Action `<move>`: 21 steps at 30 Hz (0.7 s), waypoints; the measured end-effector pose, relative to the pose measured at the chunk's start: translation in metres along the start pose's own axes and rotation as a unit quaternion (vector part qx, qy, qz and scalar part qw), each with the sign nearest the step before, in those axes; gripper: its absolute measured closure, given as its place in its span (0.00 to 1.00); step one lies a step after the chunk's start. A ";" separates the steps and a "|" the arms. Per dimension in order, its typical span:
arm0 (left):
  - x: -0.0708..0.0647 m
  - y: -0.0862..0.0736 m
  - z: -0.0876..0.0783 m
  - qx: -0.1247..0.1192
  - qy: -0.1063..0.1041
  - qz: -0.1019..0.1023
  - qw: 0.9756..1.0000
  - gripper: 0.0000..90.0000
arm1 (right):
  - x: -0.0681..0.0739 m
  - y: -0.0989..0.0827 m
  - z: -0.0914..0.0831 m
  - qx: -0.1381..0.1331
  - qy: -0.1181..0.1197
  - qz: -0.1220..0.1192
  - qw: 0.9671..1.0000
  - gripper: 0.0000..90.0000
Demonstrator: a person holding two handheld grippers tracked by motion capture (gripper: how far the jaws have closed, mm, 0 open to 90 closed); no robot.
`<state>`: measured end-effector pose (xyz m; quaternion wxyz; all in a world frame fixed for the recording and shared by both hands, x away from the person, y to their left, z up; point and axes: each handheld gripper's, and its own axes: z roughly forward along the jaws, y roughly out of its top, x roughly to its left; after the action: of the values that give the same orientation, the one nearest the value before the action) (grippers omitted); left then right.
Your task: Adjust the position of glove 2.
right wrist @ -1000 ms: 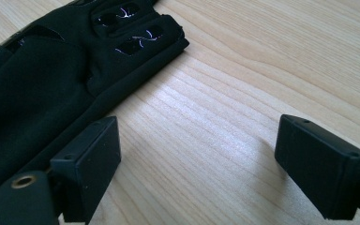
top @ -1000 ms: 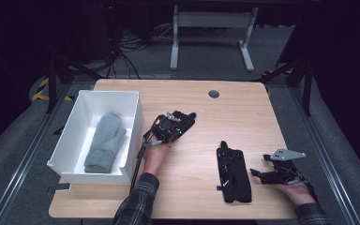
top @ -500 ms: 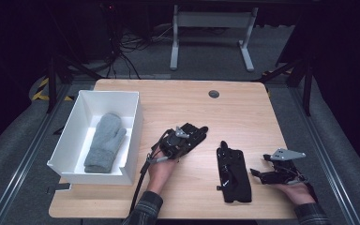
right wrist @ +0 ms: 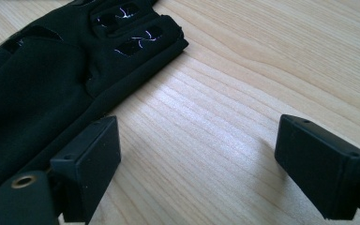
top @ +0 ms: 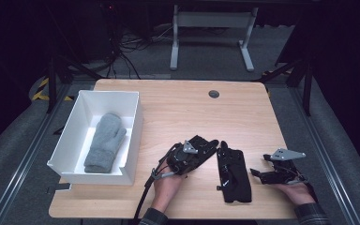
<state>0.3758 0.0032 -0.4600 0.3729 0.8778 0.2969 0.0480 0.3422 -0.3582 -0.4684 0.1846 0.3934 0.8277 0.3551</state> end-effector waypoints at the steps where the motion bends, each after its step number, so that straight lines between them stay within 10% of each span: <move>1: 0.000 0.001 -0.001 0.000 0.000 0.002 1.000 1.00 | 0.000 0.000 0.000 0.000 0.000 0.000 1.000 0.17; 11: 0.031 0.008 -0.034 -0.002 0.039 -0.019 0.999 1.00 | 0.000 0.000 0.000 0.000 0.000 0.000 1.000 0.17; 21: 0.057 -0.005 -0.029 0.052 0.045 -0.041 0.997 1.00 | 0.000 0.000 0.000 0.000 0.000 0.000 1.000 0.17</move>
<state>0.4114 0.0558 -0.4499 0.3142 0.8803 0.3510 0.0564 0.3422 -0.3582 -0.4685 0.1845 0.3935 0.8276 0.3552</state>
